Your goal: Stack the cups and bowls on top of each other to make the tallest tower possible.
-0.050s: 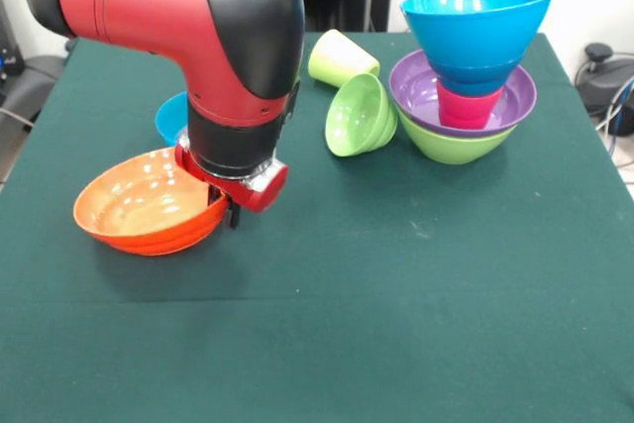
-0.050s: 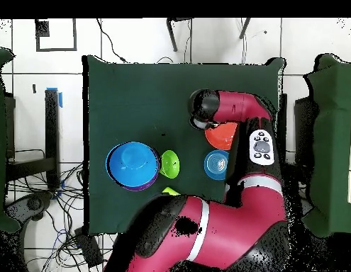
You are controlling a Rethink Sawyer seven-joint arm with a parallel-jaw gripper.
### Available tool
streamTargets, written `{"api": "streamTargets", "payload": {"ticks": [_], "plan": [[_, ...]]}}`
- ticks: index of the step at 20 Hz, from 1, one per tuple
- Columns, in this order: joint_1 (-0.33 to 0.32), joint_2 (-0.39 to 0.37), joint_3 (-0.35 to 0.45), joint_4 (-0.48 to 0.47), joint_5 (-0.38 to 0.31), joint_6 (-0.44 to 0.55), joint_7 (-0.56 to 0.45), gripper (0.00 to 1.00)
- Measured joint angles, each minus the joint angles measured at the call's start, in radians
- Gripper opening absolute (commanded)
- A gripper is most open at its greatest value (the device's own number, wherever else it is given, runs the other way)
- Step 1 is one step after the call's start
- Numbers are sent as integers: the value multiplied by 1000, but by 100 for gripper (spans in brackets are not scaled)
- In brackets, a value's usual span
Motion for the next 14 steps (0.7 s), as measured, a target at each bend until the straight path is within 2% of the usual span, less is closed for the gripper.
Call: {"api": "streamTargets", "payload": {"ticks": [8, 9, 14], "plan": [[0, -101, 2, 30, 33, 183, 0, 0], [0, -142, 4, 54, 53, 228, 0, 0], [1, -240, 6, 121, 108, 294, 0, 0]]}}
